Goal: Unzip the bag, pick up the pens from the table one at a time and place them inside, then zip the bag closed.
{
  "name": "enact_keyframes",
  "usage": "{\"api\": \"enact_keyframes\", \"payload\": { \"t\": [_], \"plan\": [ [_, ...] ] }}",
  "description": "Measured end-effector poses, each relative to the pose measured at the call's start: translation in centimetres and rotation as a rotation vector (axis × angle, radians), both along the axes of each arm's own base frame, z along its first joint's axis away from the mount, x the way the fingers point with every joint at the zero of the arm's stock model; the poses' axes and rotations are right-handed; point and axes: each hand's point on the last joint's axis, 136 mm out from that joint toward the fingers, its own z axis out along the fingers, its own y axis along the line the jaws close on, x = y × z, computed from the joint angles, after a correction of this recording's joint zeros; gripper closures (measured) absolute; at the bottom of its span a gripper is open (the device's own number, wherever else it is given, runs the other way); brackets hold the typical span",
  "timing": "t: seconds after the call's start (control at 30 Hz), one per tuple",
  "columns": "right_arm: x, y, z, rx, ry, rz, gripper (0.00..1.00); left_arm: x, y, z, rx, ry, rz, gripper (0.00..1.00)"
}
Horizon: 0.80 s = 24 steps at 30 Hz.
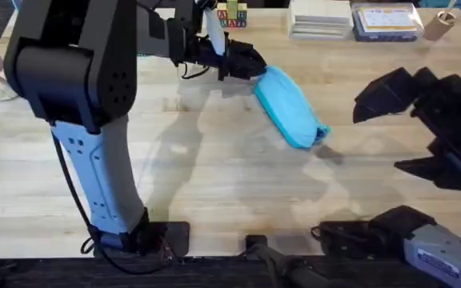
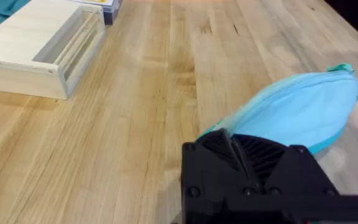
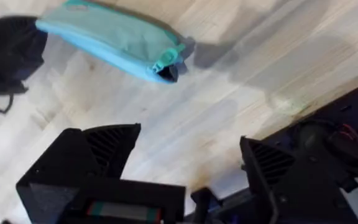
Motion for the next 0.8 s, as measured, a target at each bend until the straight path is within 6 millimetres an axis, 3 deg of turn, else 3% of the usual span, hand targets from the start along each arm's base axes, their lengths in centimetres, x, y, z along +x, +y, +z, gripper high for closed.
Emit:
{"api": "enact_keyframes", "payload": {
  "t": [0.3,0.5,0.8],
  "plan": [
    [1.2,-0.1,-0.3,0.005,0.001,-0.123,0.007,0.0,0.0,0.0,0.0,0.0,0.0,0.96],
    [2.3,0.5,0.2,0.154,-0.014,-0.469,0.009,0.0,0.0,0.0,0.0,0.0,0.0,0.959],
    [2.7,0.6,0.4,0.215,-0.021,-0.614,0.009,0.0,0.0,0.0,0.0,0.0,0.0,0.96]
  ]
}}
